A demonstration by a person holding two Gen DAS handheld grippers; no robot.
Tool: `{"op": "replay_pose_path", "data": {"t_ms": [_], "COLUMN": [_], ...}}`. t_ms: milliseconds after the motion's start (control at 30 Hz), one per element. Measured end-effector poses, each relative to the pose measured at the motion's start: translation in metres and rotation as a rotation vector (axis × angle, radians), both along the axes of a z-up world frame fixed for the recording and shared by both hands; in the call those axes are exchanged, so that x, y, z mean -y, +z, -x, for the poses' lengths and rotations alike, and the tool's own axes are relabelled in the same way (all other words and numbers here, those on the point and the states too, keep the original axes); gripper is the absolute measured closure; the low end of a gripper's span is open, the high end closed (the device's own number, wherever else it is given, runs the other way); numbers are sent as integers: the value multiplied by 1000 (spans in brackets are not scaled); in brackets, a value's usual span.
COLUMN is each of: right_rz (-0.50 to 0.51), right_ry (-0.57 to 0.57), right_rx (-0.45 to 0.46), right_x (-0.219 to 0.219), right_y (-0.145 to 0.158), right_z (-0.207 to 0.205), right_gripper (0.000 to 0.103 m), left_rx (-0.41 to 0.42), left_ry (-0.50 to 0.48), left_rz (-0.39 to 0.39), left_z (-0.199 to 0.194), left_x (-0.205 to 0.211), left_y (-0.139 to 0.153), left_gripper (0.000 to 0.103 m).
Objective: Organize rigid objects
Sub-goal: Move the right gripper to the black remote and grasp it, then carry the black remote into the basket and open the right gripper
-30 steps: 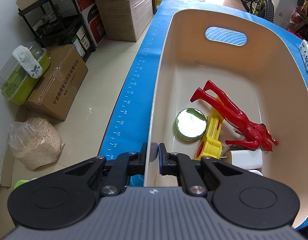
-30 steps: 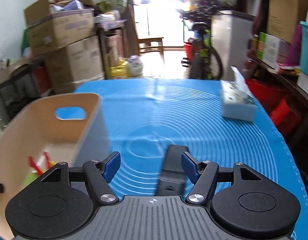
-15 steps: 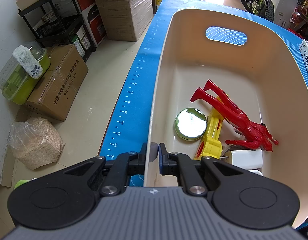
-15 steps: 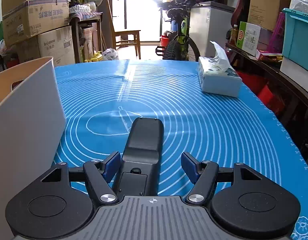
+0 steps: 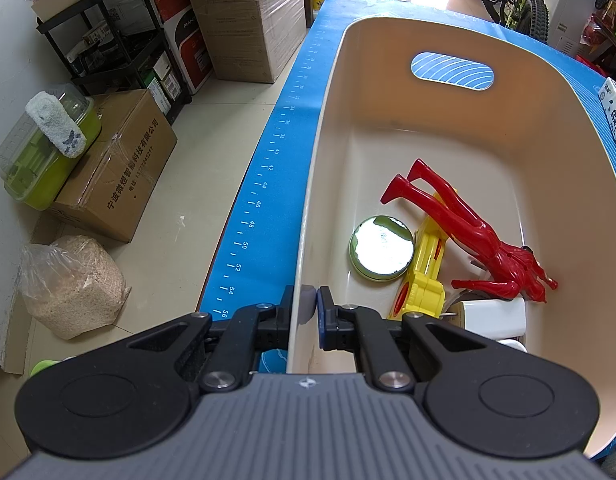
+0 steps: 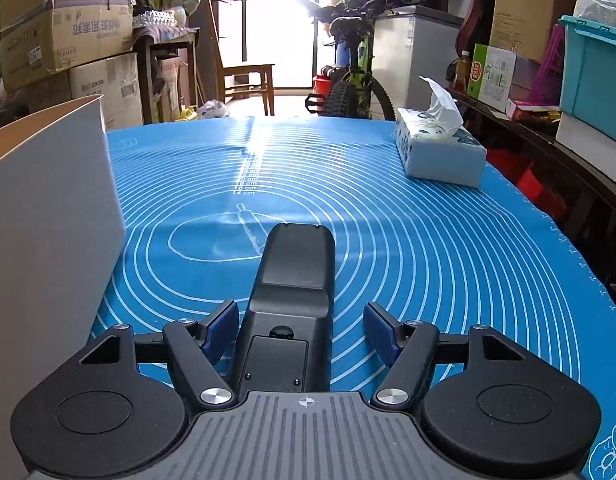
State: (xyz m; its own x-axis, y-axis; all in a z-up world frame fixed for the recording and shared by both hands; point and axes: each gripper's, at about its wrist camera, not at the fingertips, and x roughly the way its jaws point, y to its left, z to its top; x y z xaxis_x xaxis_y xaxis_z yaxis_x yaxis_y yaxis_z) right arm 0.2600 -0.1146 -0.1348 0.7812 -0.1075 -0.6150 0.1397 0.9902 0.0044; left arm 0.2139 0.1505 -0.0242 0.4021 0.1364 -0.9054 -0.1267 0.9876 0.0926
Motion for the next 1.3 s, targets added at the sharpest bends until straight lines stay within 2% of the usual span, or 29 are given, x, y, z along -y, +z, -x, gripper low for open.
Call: {"op": "replay_pose_path", "data": {"t_ms": [67,200,400,933,1300], "right_rz": [1,-4,-33,-47,-126], "right_ry": [0,44,30,66,171], "right_rx": [6,7,-16,158,260], "right_x": [0,-5,-1,1,-17], "right_y": [-1,2,9,74,134], "right_z": [2,3,1,17,28], "right_gripper": [33,48,49,49,49], "left_rx": [0,0,-1,-1,-1], "left_ry": [0,1,0,1,0], "left_rz": [0,1,2,4,4], "left_z": [0,0,0,0,0], "left_x": [0,0,-1,0,-1], "left_y": [0,0,0,-1,-1], "left_gripper": [91,91,91,91,91]}}
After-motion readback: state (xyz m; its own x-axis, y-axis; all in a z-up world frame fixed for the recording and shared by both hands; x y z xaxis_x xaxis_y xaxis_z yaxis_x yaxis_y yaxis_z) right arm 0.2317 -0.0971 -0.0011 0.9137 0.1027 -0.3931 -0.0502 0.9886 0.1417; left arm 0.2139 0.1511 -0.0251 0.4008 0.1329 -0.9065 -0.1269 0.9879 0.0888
